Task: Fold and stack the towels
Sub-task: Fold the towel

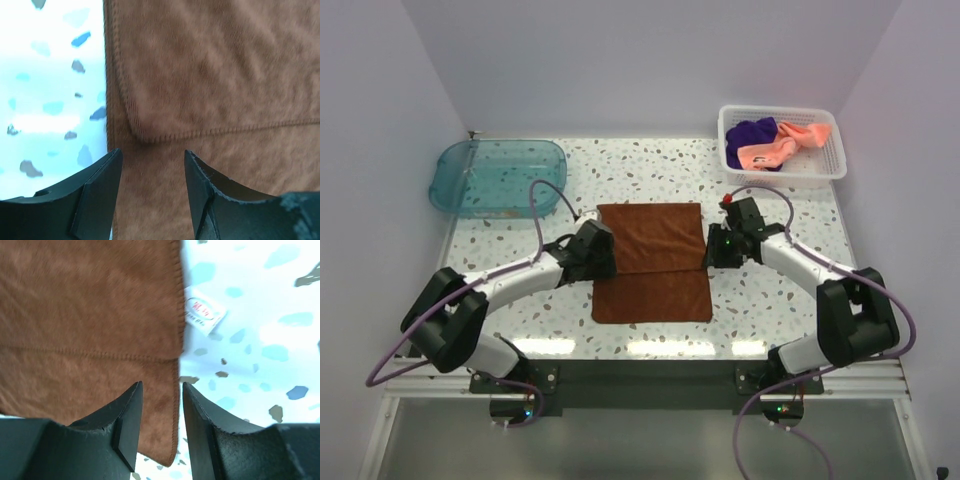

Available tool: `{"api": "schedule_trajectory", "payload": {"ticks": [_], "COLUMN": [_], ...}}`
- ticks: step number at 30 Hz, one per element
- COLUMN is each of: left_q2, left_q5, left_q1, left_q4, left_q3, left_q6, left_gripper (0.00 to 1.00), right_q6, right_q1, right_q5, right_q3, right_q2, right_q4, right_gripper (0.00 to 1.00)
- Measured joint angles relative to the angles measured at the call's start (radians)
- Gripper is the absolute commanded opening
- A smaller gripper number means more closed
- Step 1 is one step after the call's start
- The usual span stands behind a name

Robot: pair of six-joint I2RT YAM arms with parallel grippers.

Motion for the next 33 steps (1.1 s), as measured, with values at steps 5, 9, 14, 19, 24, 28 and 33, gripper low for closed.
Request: {"api": "schedule_trajectory", "payload": {"ticks": [5,9,14,19,24,28,33], "left_q2": [0.063,0.095,0.129,0.148,0.164,0.167,0.166], "left_q5": [-0.001,0.0,0.0,0.0,0.0,0.0,-0.002], "left_q1": [0.026,0.04,0.045,0.047,0.047,0.047,0.047], "left_q4": [0.032,0.045,0.047,0.055,0.06,0.057,0.043], "left_q3": [0.036,0.042,0.048,0.058,0.071,0.081,0.099], "left_q6": [0.017,0.028,0.044,0.051,0.062,0.068,0.069], "left_gripper": [0.57,0.57,0.54,0.48,0.43,0.45,0.51], "right_q6": [0.029,0.044,0.055,0.058,0.056,0.054,0.052], "right_q1": [-0.031,-0.031,-0.037,-0.043,-0.043,-0.043,-0.043], "right_q5": [0.001,-0.001,-0.001,-0.003,-0.005,-0.005,-0.006], "right_q3": [0.0,0.003,0.003,0.003,0.003,0.003,0.003], "right_q2": [0.038,0.089,0.144,0.155,0.155,0.155,0.155], "right_q4": [0.046,0.088,0.129,0.165,0.175,0.175,0.175], "right_gripper": [0.42,0.42,0.41,0.35,0.28,0.23,0.13]}}
